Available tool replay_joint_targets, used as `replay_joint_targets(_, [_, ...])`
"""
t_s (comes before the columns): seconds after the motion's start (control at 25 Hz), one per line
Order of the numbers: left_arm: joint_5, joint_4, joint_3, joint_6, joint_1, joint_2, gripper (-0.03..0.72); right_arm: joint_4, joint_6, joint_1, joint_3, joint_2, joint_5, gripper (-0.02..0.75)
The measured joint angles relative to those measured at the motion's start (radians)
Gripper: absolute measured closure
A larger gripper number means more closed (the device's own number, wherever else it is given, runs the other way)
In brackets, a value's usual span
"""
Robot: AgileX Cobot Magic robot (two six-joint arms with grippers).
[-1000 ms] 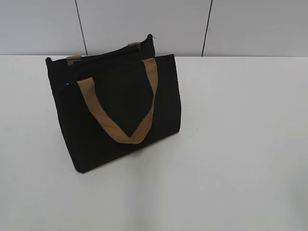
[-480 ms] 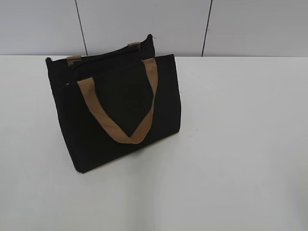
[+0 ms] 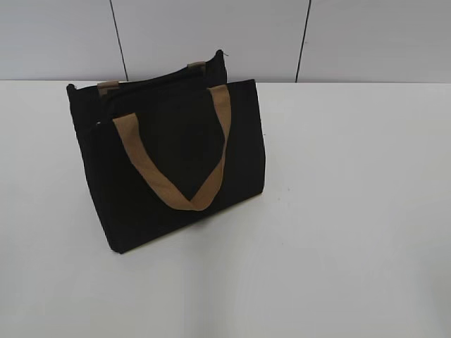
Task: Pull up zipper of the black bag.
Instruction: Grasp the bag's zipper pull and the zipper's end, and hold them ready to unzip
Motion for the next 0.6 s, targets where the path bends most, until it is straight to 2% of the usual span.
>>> replay_joint_targets(0.12, [-0.004,0.000,0.000,0.000,0.000,0.100,0.200,0.000,0.000,0.000,0.000,0.000,0.000,0.383])
replay_joint_targets(0.24, [-0.059,0.001,-0.013,0.028,0.000,0.203,0.180,0.000,0.000,0.000,0.000,0.000,0.000,0.383])
replay_joint_targets(0.32, [-0.161,-0.005,-0.019,0.058,0.000,0.260,0.176,0.000,0.008,0.000,0.000,0.000,0.000,0.383])
replay_joint_targets(0.48, [-0.368,-0.046,-0.020,0.162,0.000,0.382,0.174,0.000,0.038,0.000,0.000,0.009,0.000,0.383])
replay_joint_targets(0.6, [-0.473,-0.150,-0.020,0.302,0.000,0.492,0.174,0.000,0.040,0.000,0.000,0.069,-0.001,0.383])
